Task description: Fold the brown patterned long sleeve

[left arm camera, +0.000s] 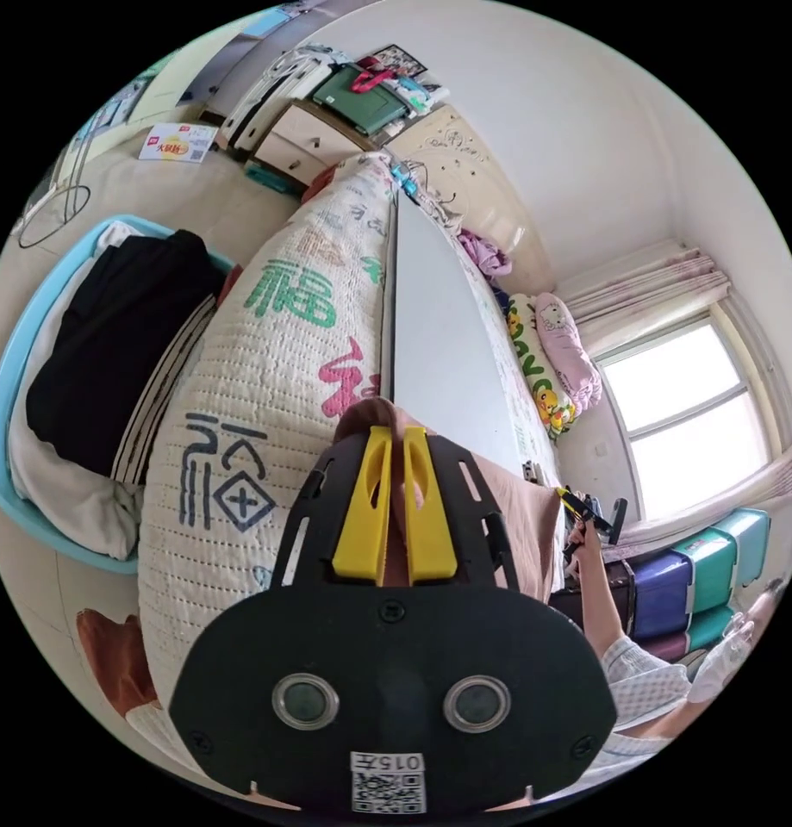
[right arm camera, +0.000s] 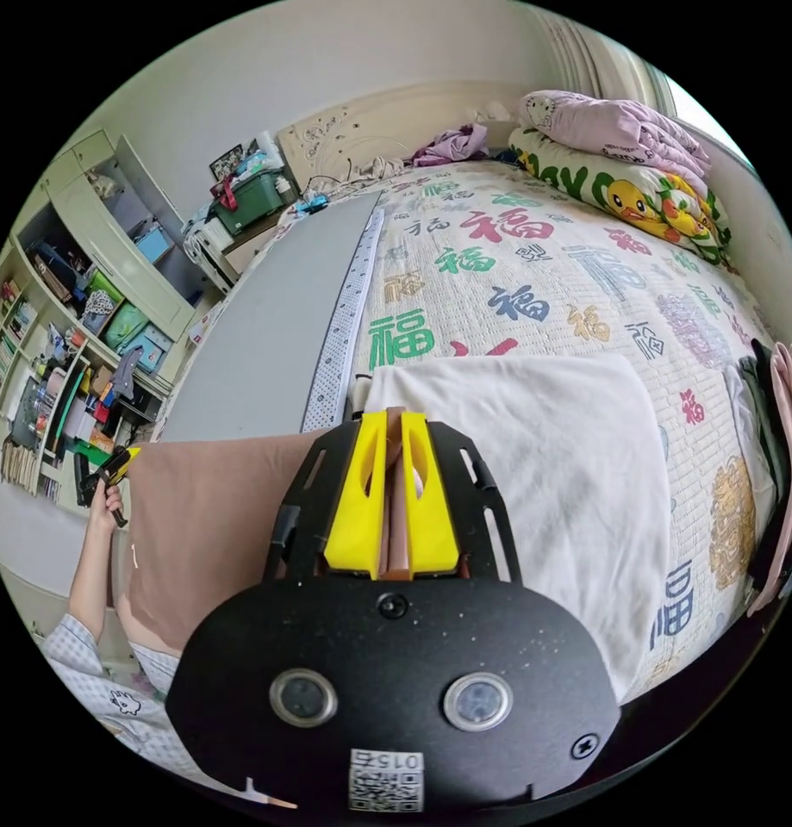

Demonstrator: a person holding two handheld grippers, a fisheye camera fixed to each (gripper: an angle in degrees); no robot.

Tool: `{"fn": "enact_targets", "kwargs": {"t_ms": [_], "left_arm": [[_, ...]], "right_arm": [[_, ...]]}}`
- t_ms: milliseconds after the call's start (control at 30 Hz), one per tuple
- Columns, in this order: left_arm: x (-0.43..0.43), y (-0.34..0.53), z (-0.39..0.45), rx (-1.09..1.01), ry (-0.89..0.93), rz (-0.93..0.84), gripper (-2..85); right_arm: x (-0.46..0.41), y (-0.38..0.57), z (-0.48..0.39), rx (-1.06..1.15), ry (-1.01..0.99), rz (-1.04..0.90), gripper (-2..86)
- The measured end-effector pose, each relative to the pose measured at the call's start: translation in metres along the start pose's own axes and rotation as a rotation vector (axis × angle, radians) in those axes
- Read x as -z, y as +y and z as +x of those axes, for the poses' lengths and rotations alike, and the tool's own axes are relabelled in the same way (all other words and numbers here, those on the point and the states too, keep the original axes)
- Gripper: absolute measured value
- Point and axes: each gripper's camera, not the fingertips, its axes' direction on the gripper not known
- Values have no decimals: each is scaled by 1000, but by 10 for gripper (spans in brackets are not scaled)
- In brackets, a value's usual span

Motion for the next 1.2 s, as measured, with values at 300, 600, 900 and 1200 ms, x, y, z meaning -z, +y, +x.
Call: {"fn": "enact_targets", "kwargs": {"t_ms": [300,600,900,1200], "left_arm": [[-45,7,31,-111,-257,-123,32],[-34,40,201,-537,-438,-47,87],[-290,96,440,-809,-33,-372,137],[-502,133,527,-774,-192,-526,141]], "right_arm": [[-46,-5,9,22,105,-23,52],[80,172,42,71,-124,248,71],[26,276,112,-163,-99,84,156],[-30,293,168,-227,-209,95,151]]}}
